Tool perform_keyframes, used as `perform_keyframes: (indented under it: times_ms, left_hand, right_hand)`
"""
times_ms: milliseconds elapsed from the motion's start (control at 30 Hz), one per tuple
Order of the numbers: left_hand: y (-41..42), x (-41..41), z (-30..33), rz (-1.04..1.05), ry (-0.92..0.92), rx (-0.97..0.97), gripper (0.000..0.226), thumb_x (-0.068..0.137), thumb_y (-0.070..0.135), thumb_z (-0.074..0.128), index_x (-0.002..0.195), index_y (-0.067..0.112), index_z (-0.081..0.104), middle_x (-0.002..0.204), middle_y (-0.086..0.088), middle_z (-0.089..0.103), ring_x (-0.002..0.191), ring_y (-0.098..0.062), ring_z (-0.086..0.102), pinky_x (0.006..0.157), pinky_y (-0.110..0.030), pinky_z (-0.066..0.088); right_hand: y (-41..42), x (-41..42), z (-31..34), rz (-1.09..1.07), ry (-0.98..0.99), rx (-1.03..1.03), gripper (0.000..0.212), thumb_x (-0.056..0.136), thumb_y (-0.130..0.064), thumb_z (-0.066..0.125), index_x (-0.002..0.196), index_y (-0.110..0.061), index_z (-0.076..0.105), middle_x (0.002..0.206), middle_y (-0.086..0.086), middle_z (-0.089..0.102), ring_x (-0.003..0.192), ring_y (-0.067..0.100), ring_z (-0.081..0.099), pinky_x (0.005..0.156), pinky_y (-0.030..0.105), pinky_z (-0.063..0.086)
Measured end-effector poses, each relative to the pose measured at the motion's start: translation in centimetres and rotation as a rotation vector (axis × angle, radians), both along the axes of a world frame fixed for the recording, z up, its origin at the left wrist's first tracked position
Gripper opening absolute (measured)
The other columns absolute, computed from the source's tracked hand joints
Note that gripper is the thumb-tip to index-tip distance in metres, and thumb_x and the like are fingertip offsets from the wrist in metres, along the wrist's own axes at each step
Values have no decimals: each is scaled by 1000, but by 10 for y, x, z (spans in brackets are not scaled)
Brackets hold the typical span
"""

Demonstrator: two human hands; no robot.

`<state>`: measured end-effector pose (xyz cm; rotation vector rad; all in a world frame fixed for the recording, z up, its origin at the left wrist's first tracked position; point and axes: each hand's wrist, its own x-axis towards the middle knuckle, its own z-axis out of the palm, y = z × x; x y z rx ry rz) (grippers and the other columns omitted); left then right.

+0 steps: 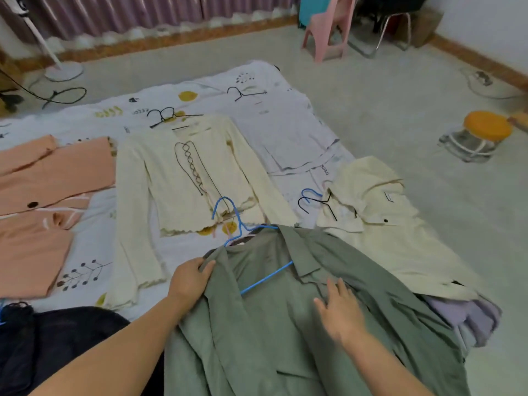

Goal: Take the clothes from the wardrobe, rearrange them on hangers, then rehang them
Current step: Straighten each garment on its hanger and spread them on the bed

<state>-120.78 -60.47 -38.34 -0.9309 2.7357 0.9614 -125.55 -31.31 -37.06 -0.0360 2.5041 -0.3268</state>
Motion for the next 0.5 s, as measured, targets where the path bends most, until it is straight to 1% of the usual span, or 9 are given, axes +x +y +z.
perform_keyframes:
  times_ms: [33,67,100,167,233,300,333,400,500]
  left_hand:
    - [1,-2,-7,-7,-62,-52,27,95,33,47,76,14,53,83,-12,62,89,-33,58,65,-32,36]
    - [3,-3,-15,-6,-115,-136,26,95,34,45,97,10,56,102,-16,61,100,-34,56,75,-35,41]
    - [6,0,-23,-14,-162,-229,34,94,35,45,116,8,51,118,-17,56,109,-34,52,84,-38,41]
    - [21,13,-40,-100,-183,-341,53,92,39,46,136,10,38,140,-15,39,126,-32,41,99,-41,36]
    - [41,33,-59,-290,-237,-341,64,92,46,43,146,15,25,154,-13,18,141,-29,22,111,-44,22]
    - [52,50,-79,-442,-421,-282,69,93,53,33,150,22,8,158,-5,-5,146,-25,-2,115,-47,6]
    - [52,54,-87,-486,-518,-253,70,94,55,28,150,24,1,157,-1,-13,145,-23,-9,115,-48,3]
    - [44,52,-96,-553,-641,-204,71,94,57,26,149,26,-6,156,2,-18,145,-21,-13,115,-50,3]
    - [33,33,-90,-614,-753,-151,68,95,53,28,150,24,2,158,1,-12,145,-22,-7,115,-51,7]
  right_hand:
    - [0,-4,-10,2,-23,27,63,98,-41,36,151,-22,6,159,4,-1,146,27,8,117,40,18]
    - [1,-7,-19,3,-47,52,63,98,-42,36,151,-24,6,159,2,-3,146,27,6,116,43,19]
    - [2,-9,-28,4,-74,75,64,98,-43,36,151,-26,5,159,0,-4,146,27,5,116,46,19]
    - [4,-12,-46,6,-122,111,65,97,-46,36,150,-26,6,159,-1,-5,146,28,4,115,49,18]
    - [4,-12,-61,13,-154,139,66,96,-48,37,150,-27,6,159,-2,-5,146,29,3,115,51,18]
    - [2,-12,-71,26,-172,161,66,95,-48,37,150,-26,7,159,-2,-3,146,30,0,115,52,17]
    - [1,-12,-73,31,-180,170,66,95,-48,38,150,-26,8,159,-2,-2,146,31,0,115,52,17]
    - [-1,-15,-73,42,-201,177,63,96,-47,38,149,-25,13,159,-1,2,145,31,3,114,51,18]
    - [-2,-18,-64,72,-215,173,57,97,-43,39,146,-20,23,155,4,18,141,29,19,113,44,26]
